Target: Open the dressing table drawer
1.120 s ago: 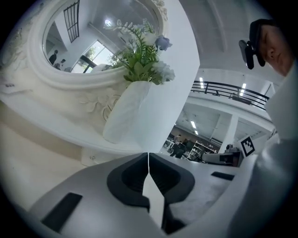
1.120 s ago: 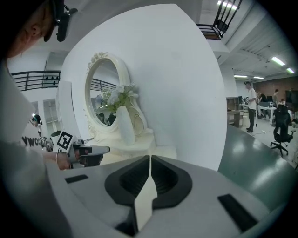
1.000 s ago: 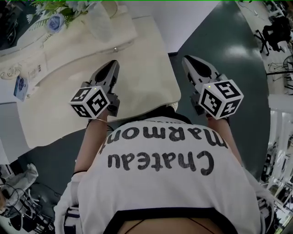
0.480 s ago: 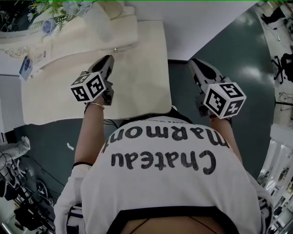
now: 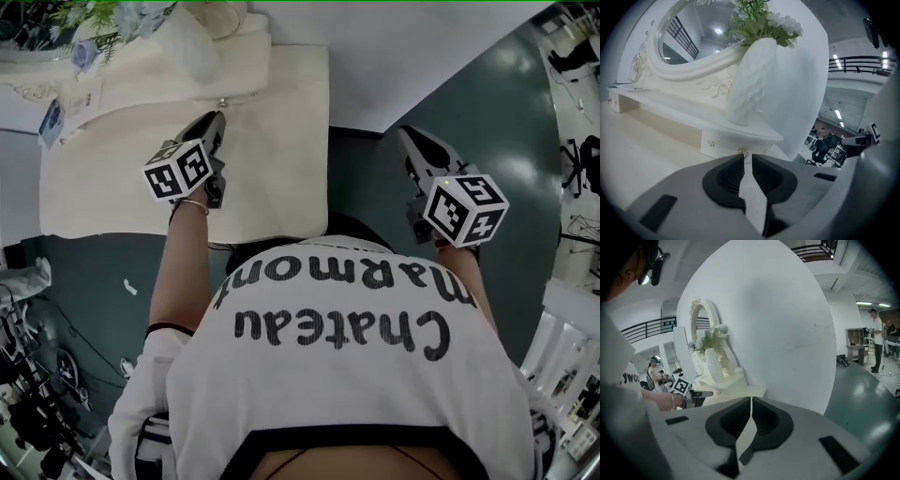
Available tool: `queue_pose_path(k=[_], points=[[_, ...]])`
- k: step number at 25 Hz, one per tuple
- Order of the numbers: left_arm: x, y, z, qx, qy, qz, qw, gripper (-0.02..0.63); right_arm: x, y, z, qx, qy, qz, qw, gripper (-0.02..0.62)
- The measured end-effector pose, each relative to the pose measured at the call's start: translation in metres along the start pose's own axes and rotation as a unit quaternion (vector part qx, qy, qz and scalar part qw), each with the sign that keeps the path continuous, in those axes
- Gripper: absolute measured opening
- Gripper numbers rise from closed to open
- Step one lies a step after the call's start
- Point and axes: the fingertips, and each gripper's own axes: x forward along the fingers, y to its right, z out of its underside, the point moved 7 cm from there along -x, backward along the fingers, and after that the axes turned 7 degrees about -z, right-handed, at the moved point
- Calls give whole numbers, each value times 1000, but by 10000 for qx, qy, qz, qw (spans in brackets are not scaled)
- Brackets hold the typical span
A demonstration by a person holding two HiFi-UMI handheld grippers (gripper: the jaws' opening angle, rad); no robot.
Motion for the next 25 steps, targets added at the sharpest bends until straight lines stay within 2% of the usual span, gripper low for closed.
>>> queue_pose_path(k=[2, 4, 8, 11, 16, 18, 21, 25], points=[[4, 1, 3, -12, -21, -125, 9999, 39, -5, 8, 1, 7, -14, 16, 10000, 28], [9, 6, 6, 33, -100, -147, 9998, 162, -12, 16, 2, 14, -12, 40, 10000, 28], [16, 7, 11, 78, -151, -323, 9993, 179, -20, 28, 3, 21, 3, 56, 10000, 28], [21, 6, 8, 95, -45, -398, 9992, 253, -24, 34, 6, 34, -21, 50, 10000, 28], [27, 6, 1, 115, 146, -466, 9987, 252, -30, 42, 9, 10, -66, 86, 9999, 28], [28, 7, 0, 195, 184, -581, 9980, 218, -33, 45, 10, 11, -80, 116, 9999, 28], [26, 7, -2, 233, 248, -779, 9964, 126, -38, 49, 12, 20, -99, 151, 9998, 28], [28, 7, -1, 315, 189, -860, 9956, 124, -39, 50, 12, -11, -115, 154, 9998, 28]])
